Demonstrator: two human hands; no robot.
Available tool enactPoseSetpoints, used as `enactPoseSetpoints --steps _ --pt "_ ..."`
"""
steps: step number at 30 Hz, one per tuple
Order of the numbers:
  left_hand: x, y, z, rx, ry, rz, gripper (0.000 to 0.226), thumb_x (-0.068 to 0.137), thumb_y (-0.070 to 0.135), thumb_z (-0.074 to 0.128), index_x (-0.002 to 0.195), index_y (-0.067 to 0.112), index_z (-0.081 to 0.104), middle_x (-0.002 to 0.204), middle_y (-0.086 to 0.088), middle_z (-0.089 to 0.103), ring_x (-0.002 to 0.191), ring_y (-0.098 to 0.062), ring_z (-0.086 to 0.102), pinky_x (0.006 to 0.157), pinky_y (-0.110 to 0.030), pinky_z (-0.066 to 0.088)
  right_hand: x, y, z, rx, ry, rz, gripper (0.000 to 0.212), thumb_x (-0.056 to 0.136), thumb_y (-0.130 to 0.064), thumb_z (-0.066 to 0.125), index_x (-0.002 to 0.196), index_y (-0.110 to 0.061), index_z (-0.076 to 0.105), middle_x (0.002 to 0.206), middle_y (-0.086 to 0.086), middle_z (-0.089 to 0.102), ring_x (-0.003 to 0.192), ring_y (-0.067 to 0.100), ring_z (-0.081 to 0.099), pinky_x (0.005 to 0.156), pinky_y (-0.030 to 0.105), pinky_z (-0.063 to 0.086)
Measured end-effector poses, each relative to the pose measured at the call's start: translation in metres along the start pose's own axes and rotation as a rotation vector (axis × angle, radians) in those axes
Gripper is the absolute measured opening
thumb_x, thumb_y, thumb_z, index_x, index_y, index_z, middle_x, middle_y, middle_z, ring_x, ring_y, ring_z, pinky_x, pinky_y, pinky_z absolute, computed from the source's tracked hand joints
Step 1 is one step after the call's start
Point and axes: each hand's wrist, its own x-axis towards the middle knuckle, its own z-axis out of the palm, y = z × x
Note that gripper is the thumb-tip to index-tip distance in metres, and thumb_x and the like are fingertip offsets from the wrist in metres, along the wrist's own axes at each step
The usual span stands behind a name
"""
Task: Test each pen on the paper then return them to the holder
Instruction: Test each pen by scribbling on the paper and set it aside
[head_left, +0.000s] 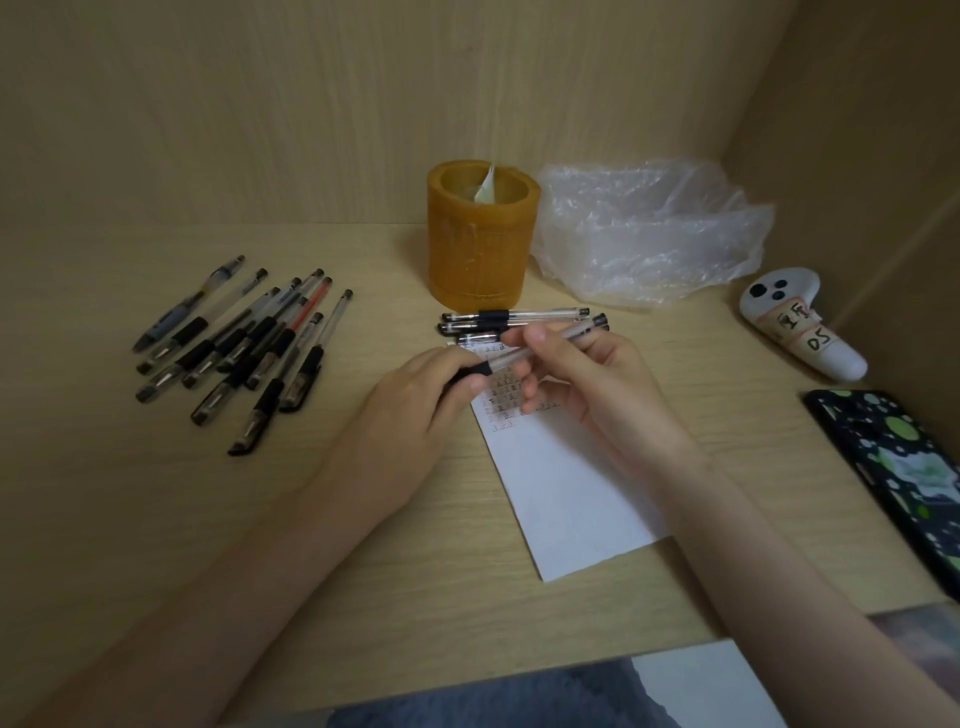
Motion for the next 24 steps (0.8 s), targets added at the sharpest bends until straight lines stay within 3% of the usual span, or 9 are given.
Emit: enactPoseSetpoints --steps 12,18,21,24 --pt "-0.002 0.006 -0.001 -0.021 0.014 -0.030 0.017 0.094 0.031 0.046 0.096 0.025 0.062 0.065 0.004 0.059 0.062 -0.012 0.052 0.054 -0.021 0.036 -0.002 0.002 -0.006 0.019 -0.056 -0.040 0.026 0.089 -0.020 0.052 0.091 0.002 0.067 0.069 0.009 0.066 0.057 0.016 0.059 0.056 0.026 0.051" --pt "-0.002 0.008 -0.001 -0.098 -0.002 -0.055 0.016 0.093 0.034 0.048 0.091 0.028 0.063 0.066 -0.001 0.062 0.061 -0.017 0.054 0.055 -0.028 0.039 -0.002 0.003 -0.007 0.022 -0.077 -0.058 0.025 0.091 -0.018 0.051 0.090 0.001 0.067 0.068 0.007 0.065 0.057 0.016 0.059 0.057 0.025 0.050" --pt "0.000 0.005 -0.003 -0.152 0.014 -0.078 0.019 0.088 0.046 0.051 0.093 0.035 0.065 0.075 0.002 0.067 0.068 -0.015 0.061 0.063 -0.041 0.049 -0.002 0.001 -0.010 0.024 -0.113 -0.079 0.024 0.095 -0.014 0.047 0.093 0.000 0.067 0.071 0.005 0.067 0.059 0.014 0.059 0.059 0.023 0.050" --pt "-0.001 0.004 -0.003 -0.125 -0.003 -0.058 0.018 0.087 0.048 0.050 0.090 0.035 0.062 0.067 0.001 0.063 0.060 -0.015 0.057 0.058 -0.043 0.046 -0.003 0.001 -0.009 0.032 -0.088 -0.071 0.020 0.092 -0.016 0.054 0.092 -0.001 0.067 0.070 0.006 0.066 0.057 0.014 0.057 0.058 0.025 0.050"
